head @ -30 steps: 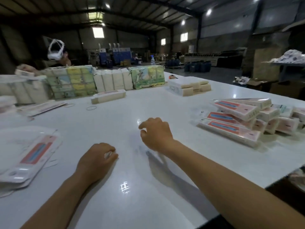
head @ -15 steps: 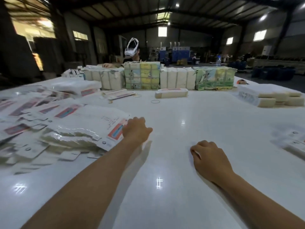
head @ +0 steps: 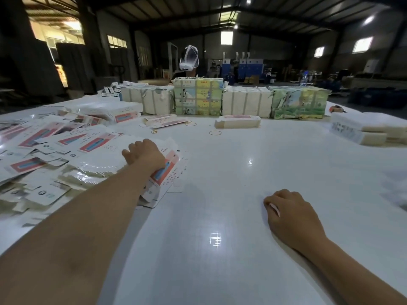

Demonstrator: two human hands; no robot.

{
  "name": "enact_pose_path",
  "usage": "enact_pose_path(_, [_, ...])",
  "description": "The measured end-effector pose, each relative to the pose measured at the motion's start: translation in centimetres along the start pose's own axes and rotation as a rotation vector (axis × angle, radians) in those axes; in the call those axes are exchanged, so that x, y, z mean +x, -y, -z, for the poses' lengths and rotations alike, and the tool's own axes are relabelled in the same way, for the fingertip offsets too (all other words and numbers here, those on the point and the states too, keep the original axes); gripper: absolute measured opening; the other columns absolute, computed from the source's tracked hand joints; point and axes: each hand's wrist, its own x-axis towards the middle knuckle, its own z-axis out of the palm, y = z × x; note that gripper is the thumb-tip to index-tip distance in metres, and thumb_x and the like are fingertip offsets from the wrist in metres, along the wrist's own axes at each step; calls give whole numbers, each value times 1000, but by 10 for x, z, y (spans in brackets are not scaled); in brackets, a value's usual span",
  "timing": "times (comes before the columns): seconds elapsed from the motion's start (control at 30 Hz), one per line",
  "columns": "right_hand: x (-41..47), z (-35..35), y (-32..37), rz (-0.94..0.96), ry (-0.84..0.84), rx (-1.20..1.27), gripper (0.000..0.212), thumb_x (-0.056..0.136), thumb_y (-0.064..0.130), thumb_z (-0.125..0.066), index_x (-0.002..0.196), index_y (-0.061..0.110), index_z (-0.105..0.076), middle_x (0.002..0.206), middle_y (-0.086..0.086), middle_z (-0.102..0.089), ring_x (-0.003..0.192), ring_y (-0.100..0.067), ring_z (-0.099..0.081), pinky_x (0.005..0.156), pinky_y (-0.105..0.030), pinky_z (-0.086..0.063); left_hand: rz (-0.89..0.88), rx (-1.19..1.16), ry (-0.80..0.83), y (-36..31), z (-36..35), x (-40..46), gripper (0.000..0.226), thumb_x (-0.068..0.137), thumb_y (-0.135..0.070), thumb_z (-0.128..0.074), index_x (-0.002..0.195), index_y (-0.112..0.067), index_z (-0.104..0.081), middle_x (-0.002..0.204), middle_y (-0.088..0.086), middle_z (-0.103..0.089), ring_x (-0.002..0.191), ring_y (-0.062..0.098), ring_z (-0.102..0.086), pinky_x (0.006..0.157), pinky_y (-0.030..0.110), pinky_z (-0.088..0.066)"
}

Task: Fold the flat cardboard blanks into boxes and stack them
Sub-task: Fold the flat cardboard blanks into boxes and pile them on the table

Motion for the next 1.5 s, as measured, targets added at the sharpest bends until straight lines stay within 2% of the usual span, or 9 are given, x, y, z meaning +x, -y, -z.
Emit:
enact_pose_path(0.2, [0,0,1,-5,17,-4,26,97,26,-42,110,25,-65,116,8,-57,103,-17,-47,81,-28,-37,-187,-199,7,-18,20,-16,22,85,-18,-63,102,-18,-50,83,3,-57,66,17,-56,57,29,-46])
enact_pose_path(0.33, [4,-1,-1,-22,41,61,29,98,27,-42,118,25,-63,122,6,-57,110,-17,-48,86,-28,-36,-448,-564,247,-36,44,-42,15,80,-16,-72,91,-25,-67,89,-2,-70,70,18,-68,66,33,-57])
enact_pose_path(0.43, [7,10,-1,-248,-107,605,30,99,27,-43,110,11,-66,115,-5,-64,100,-21,-58,89,-33,-47,-620,-768,532,-49,50,-79,22,86,-13,-65,94,-32,-71,80,-6,-74,68,12,-71,55,24,-54])
enact_pose_path(0.53, [7,33,0,-592,-83,1420,41,99,46,-39,96,14,-66,89,-14,-70,68,-24,-65,58,-36,-54,-727,-731,678,-60,40,-113,33,92,-15,-56,98,-47,-65,83,-14,-73,74,9,-71,57,23,-53])
enact_pose_path(0.63, [1,44,-2,-588,28,1543,35,98,39,-47,84,12,-63,67,-9,-70,54,-19,-65,42,-26,-47,-741,-680,732,-66,21,-140,36,96,-18,-51,106,-52,-59,83,-22,-70,77,6,-69,60,21,-51])
enact_pose_path(0.73, [-3,43,-1,-533,-5,1414,17,93,12,-54,77,7,-56,65,-10,-70,53,-18,-64,39,-23,-44,-790,-546,564,-71,4,-157,34,97,-34,-45,130,-41,-51,104,-14,-64,86,11,-62,70,25,-47])
enact_pose_path(0.93, [-5,41,2,-434,-30,1369,12,90,6,-53,85,7,-64,77,-14,-70,63,-25,-67,44,-26,-48,-1054,-150,-15,-84,-12,-189,110,62,-86,-47,148,-24,-20,135,-3,-41,114,18,-39,95,37,-33])
enact_pose_path(1.17, [-5,52,-13,-279,269,1681,17,94,-1,-48,102,3,-63,86,-11,-73,76,-26,-71,55,-29,-56,-1138,-375,-290,-81,-5,-195,101,54,-57,-83,134,-9,-45,114,8,-59,93,26,-55,76,36,-45])
enact_pose_path(1.5, [-9,50,-22,-174,267,1177,22,86,-4,-53,100,9,-65,68,-11,-71,52,-24,-65,47,-28,-53,-1199,-283,-347,-77,-2,-196,88,44,-47,-91,116,-7,-61,96,8,-66,75,28,-62,61,35,-47])
